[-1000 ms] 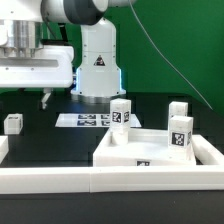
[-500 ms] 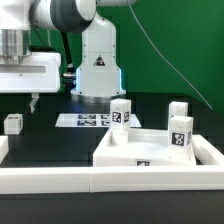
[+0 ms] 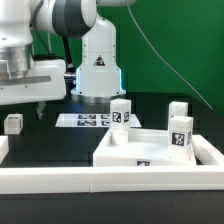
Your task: Assemble square table
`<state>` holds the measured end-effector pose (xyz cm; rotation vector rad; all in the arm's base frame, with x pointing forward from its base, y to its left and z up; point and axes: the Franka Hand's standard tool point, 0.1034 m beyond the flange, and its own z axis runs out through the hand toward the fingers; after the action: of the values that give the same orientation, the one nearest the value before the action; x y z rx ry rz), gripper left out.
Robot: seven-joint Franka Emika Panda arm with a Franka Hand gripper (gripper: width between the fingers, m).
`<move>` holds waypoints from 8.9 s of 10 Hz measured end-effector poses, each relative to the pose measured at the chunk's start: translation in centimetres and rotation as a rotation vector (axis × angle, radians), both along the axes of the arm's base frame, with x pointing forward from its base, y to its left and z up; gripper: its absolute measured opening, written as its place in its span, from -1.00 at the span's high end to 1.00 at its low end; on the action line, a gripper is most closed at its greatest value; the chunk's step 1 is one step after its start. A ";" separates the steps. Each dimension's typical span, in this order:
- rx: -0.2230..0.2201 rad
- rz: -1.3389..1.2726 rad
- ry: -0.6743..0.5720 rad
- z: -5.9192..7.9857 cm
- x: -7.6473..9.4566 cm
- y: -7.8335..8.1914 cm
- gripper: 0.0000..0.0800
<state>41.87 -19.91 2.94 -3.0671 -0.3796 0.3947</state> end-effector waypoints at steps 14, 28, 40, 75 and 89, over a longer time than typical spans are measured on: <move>-0.042 -0.031 0.265 -0.6 -0.6 -0.4 -0.62; -0.237 -0.057 0.855 -2.0 -2.9 -2.1 -0.62; -0.296 -0.021 0.775 2.8 1.7 3.4 0.28; -0.026 -0.140 -0.616 10.8 16.6 16.3 0.27; 0.017 -0.238 -0.534 8.1 16.4 17.5 0.27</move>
Offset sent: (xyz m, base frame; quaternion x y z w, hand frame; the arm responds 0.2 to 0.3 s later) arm 0.0000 0.0000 0.0000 0.0000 -0.1938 0.0000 0.9810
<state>58.24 -2.37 11.08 -3.1032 -0.0180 -0.4404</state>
